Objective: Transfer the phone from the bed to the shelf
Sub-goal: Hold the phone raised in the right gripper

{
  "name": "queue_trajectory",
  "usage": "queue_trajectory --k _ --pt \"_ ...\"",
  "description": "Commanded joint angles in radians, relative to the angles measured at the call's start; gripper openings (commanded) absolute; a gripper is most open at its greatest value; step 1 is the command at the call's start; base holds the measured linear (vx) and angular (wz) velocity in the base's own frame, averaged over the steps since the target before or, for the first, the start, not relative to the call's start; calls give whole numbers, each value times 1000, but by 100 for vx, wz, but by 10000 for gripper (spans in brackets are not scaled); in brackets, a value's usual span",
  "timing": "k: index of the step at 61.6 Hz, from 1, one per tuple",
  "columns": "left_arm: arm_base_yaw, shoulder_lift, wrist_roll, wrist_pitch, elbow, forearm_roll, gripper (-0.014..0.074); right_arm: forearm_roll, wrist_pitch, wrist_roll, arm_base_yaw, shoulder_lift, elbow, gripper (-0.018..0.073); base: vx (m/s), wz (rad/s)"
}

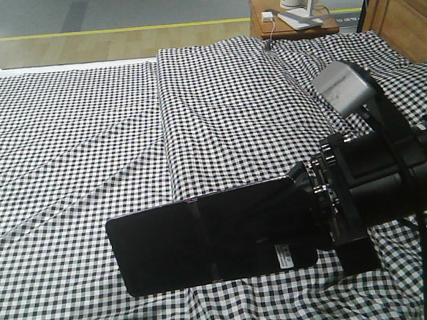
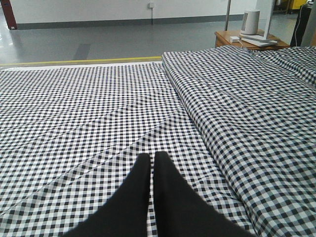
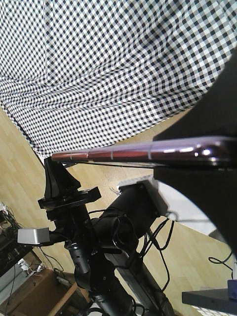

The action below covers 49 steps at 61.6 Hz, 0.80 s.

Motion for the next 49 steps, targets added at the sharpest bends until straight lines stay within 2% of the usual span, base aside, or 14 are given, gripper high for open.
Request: queue_trajectory --k 1,49 --pt "-3 -7 -4 -73 2 -7 1 92 76 -11 1 -28 -23 -1 0 0" --pt "-3 -7 -4 -73 2 -7 1 96 76 -11 1 -28 -23 -1 0 0"
